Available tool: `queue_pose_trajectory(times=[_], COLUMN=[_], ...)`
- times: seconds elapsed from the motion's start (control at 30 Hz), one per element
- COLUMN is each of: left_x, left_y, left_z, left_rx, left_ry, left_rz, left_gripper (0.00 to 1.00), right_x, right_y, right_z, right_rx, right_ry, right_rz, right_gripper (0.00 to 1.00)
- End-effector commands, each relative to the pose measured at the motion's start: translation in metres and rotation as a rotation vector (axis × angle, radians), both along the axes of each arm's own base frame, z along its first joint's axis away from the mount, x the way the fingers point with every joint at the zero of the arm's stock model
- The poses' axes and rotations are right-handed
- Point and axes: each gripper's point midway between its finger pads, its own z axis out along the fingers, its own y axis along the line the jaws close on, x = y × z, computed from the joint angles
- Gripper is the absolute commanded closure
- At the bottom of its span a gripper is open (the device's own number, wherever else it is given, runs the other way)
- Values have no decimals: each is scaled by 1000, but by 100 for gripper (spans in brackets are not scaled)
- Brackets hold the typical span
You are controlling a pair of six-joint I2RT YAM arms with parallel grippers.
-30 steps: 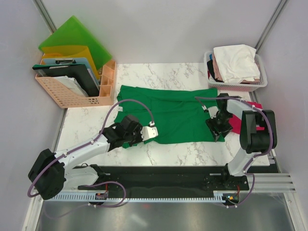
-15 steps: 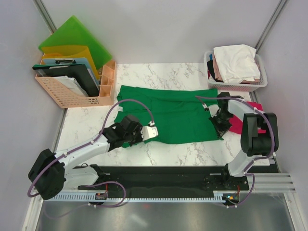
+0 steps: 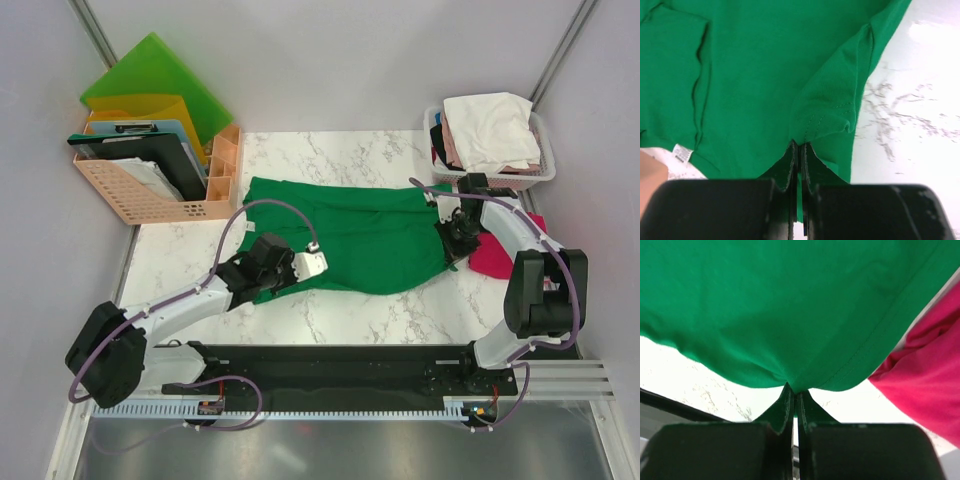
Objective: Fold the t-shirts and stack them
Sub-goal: Grap the side of the flattened tshirt closest away from the robot with both arms, then fold the other side of the tshirt into a rectangle
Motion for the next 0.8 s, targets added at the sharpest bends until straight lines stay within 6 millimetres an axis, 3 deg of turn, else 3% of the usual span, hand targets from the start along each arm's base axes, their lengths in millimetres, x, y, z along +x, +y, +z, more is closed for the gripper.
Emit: queue_pose_trajectory(times=[0.0,0.17,0.43,0.77], left_x=[38,61,90,144], left_y=[-6,4,17,23], left_z=[38,56,65,80], left_rx=[-100,-122,-85,-51], left_ry=[-108,-155,-209,-259], left_rz=[67,105,121,152], left_gripper=[98,98,98,98], right_x=[34,57,90,136], right_y=[15,23,22,21], right_z=[23,24,20,13], right_rx=[83,129,130,124], right_ry=[-151,-208,-234,-251], right_rz=[-23,-45,-66,-109], right_gripper=[100,100,100,100])
